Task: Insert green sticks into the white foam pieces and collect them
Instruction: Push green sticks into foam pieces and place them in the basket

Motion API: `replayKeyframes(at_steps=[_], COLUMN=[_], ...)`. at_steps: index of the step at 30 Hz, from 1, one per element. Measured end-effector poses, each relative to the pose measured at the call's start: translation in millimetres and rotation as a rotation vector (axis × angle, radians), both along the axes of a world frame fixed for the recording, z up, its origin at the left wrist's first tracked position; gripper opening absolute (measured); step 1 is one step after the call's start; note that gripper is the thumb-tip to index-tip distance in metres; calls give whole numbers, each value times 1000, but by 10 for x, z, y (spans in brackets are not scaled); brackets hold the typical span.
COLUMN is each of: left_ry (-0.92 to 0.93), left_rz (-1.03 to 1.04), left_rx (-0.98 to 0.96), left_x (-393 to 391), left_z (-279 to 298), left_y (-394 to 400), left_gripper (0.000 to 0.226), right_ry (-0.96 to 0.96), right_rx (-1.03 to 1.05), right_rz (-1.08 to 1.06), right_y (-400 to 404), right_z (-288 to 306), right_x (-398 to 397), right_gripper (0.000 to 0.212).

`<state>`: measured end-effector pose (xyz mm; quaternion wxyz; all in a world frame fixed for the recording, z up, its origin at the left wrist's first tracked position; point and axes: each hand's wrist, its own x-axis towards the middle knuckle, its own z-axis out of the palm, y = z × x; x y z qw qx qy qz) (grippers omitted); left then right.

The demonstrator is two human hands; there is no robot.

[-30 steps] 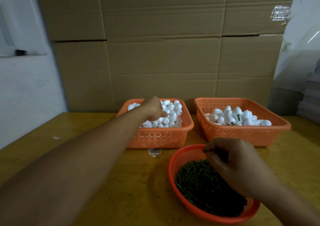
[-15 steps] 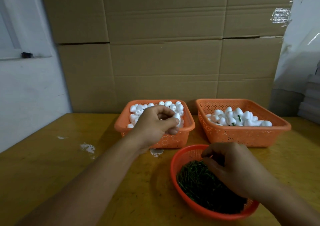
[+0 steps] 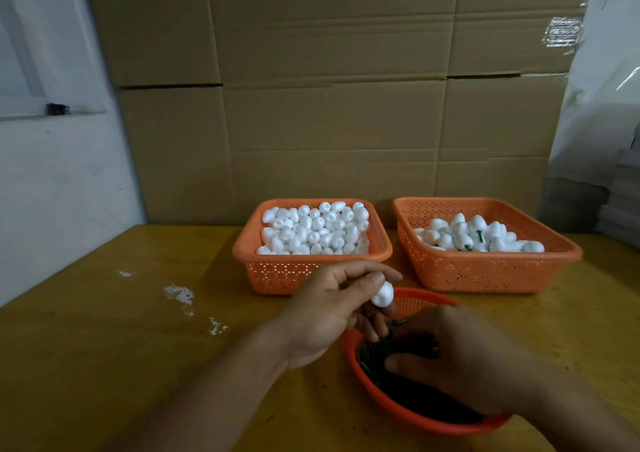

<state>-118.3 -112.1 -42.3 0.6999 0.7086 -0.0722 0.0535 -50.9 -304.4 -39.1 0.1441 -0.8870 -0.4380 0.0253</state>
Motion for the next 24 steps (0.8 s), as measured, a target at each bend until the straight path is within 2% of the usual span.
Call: replayKeyframes(at_steps=[3, 5, 10, 15, 19, 22, 24], left_ry=[28, 18, 0, -58, -108, -130, -117], left_rz=[-126, -166, -114, -47, 7, 22, 45], left_rx=[-87, -97, -98, -27, -21, -52, -92], left_x=[-36, -42, -19, 1, 18, 15, 18], left_z=[14, 13, 3, -26, -44, -45, -40], left_y=[32, 53, 34, 33, 17, 1, -6], left_gripper=[35, 40, 37, 31, 30, 23, 27], right_ry=[6, 0, -19, -39, 13, 15, 22], right_rx=[-98, -131, -168, -155, -86, 48, 172], right_rz=[35, 31, 3, -40, -61, -89, -100], right_y=[2, 16, 50, 81, 80, 55, 39], right_z=[14, 7, -17, -64, -66, -60, -56], right_x=[-43, -50, -63, -80, -56, -21, -5], right_gripper=[44, 39, 25, 22, 17, 13, 6])
